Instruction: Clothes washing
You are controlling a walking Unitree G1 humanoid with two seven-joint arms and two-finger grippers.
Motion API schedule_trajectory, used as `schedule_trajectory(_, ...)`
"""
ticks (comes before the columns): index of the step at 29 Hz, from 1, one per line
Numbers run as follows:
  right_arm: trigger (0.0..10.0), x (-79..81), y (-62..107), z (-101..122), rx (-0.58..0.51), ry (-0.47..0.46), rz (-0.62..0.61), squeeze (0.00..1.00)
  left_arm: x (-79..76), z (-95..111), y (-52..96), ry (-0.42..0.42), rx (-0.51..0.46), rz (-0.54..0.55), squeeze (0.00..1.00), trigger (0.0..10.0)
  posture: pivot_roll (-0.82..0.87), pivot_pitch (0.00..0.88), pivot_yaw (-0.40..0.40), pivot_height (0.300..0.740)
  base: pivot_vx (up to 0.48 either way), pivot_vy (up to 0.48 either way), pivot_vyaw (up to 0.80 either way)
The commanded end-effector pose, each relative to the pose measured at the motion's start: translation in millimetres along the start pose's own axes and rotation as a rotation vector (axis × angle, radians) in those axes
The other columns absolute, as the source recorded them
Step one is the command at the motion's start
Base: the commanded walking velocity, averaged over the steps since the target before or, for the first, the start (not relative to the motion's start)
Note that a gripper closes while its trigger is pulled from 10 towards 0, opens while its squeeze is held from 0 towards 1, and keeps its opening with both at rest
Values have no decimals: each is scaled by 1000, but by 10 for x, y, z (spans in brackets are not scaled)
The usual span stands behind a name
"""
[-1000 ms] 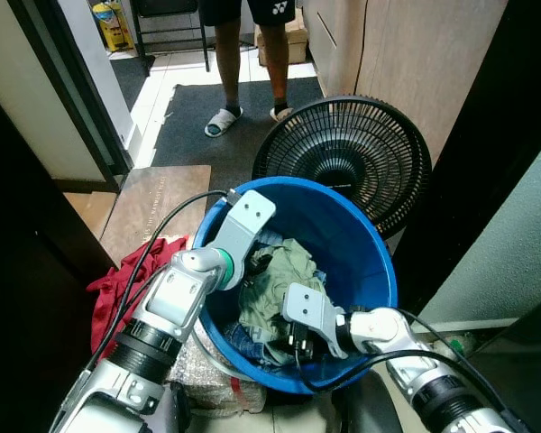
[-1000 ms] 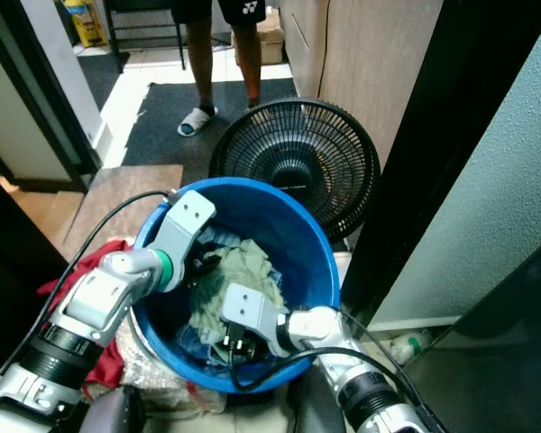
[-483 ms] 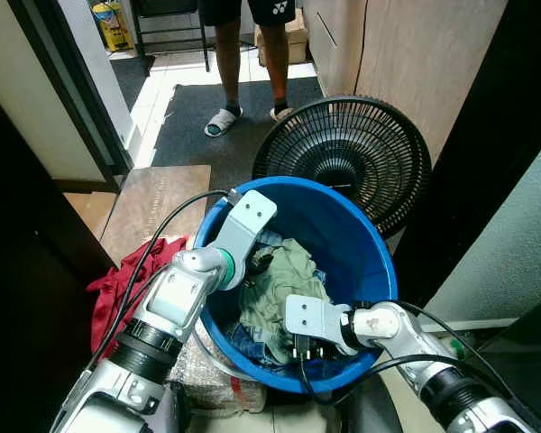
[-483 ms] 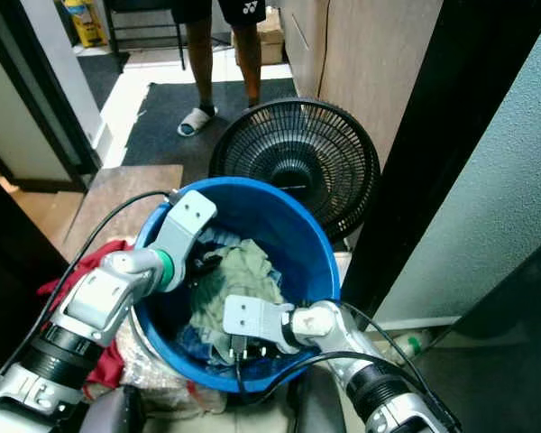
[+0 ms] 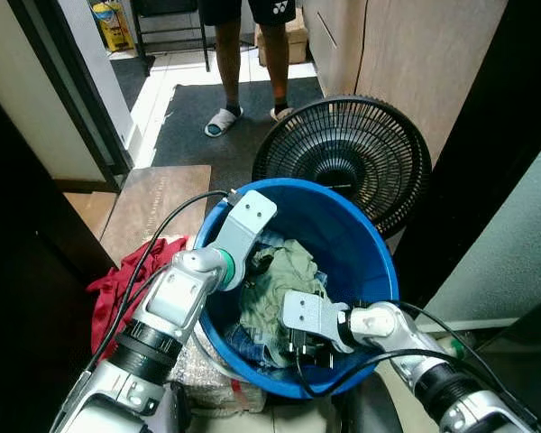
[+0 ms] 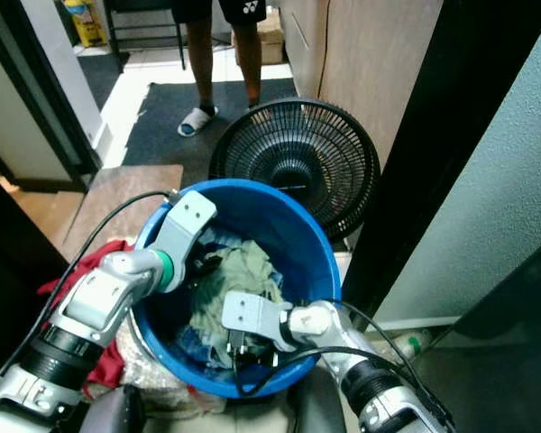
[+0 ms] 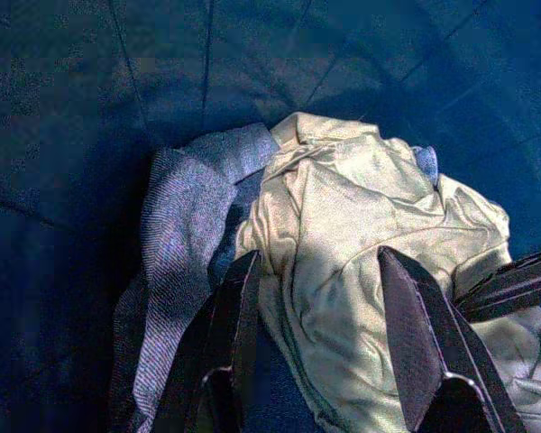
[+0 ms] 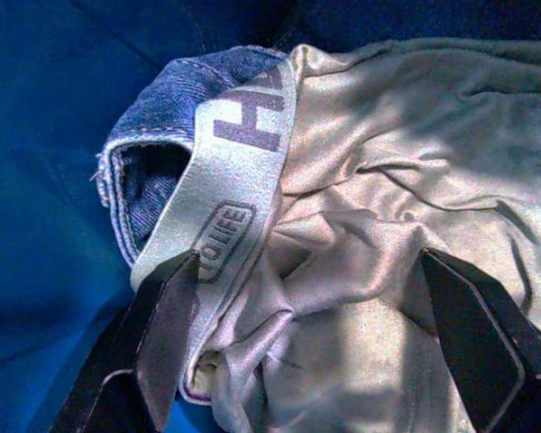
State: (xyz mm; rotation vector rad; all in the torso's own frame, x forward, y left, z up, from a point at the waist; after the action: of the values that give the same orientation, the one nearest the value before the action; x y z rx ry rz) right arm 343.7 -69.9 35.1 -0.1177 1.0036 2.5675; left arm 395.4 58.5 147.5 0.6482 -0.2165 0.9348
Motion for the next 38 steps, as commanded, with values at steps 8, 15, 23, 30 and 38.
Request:
schedule_trajectory(8, 0, 215, -6, -573, 169, -88, 41, 0, 184, -281, 85, 20, 87, 59, 0, 10000, 140, 138, 106, 490, 0, 0, 0)
schedule_trajectory(15, 0, 207, -8, -597, 173, -90, 39, 0, 189, -281, 82, 22, 89, 62, 0, 10000, 136, 135, 106, 490, 0, 0, 0)
schedule_trajectory(23, 0, 186, -3, -602, 169, -86, 31, 0, 181, -272, 78, 21, 85, 61, 0, 10000, 130, 124, 106, 490, 0, 0, 0)
schedule_trajectory(30, 0, 168, 4, -595, 163, -81, 28, 0, 182, -267, 74, 19, 82, 61, 0, 10000, 127, 119, 106, 490, 0, 0, 0)
schedule_trajectory(38, 10000, -259, 127, 93, -206, -155, -157, 0, 378, 62, 157, 87, -93, 140, 0, 10000, 126, 115, 104, 490, 0, 0, 0)
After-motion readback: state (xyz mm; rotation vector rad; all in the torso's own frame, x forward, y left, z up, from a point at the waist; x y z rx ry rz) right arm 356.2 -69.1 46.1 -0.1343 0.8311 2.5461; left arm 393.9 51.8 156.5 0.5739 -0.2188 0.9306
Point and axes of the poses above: a point about 5 cm out from each wrist's last joint towards the gripper, its own y axis pointing back from the gripper into the wrist, its own z axis along the axis of the wrist's last joint, x = y × z, the point moved 6 cm from there along -y, pointing out of the wrist towards the gripper, and after that the axes turned 15 degrees about -y, right-handed, at the moved point
